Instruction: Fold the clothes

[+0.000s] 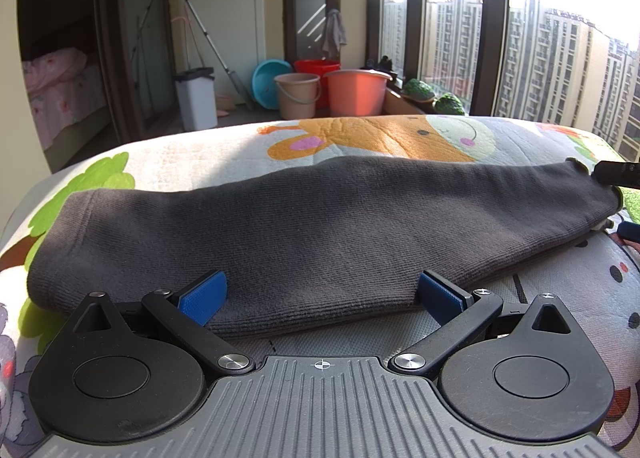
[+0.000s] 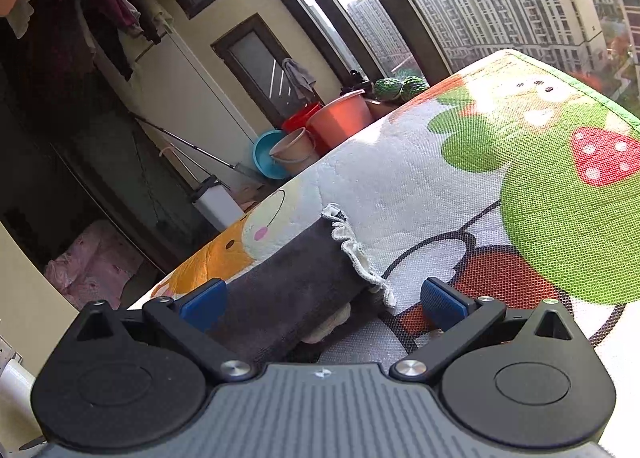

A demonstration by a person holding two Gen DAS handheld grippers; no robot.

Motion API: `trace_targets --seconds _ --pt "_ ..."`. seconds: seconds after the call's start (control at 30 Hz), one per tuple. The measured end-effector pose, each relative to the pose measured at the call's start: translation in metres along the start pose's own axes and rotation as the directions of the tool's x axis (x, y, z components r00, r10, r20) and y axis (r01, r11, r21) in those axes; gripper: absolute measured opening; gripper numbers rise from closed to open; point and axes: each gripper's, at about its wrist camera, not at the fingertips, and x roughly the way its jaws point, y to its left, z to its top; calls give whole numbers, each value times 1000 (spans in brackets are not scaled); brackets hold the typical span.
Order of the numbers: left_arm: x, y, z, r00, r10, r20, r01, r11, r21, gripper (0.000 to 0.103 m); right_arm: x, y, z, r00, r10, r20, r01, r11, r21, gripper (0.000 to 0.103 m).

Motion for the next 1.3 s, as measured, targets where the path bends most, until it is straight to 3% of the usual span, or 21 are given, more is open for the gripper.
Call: trace_targets --seconds 0.27,0.53,0.8,1.0,1.1,1.17,1.2,1.3 --pt "-10 7 -5 1000 1 0 -1 1000 2 103 -4 -16 0 996 78 34 -80 993 91 103" --pt "-19 5 -5 1000 -12 -1 12 1000 -8 103 3 6 2 999 1 -45 -4 998 -63 103" --pt "-22 13 0 994 -109 -29 108 993 -36 103 13 31 1 988 -90 -127 57 968 -246 103" --pt "-16 -11 1 997 -34 -66 38 997 66 103 13 38 1 983 -117 -139 74 956 -283 102" --pt "-16 -10 2 997 -50 -65 53 997 50 103 -1 39 2 986 -125 -113 89 955 -284 91" --pt "-17 -10 2 996 -60 -63 62 997 42 103 -17 36 7 992 -99 -84 75 966 -246 70" --pt "-17 -10 2 996 -62 -63 65 997 40 103 -24 33 11 993 -81 -89 61 976 -209 51" --pt "-18 -10 2 996 -71 -58 73 997 31 103 -37 17 18 994 -36 -106 25 994 -110 47"
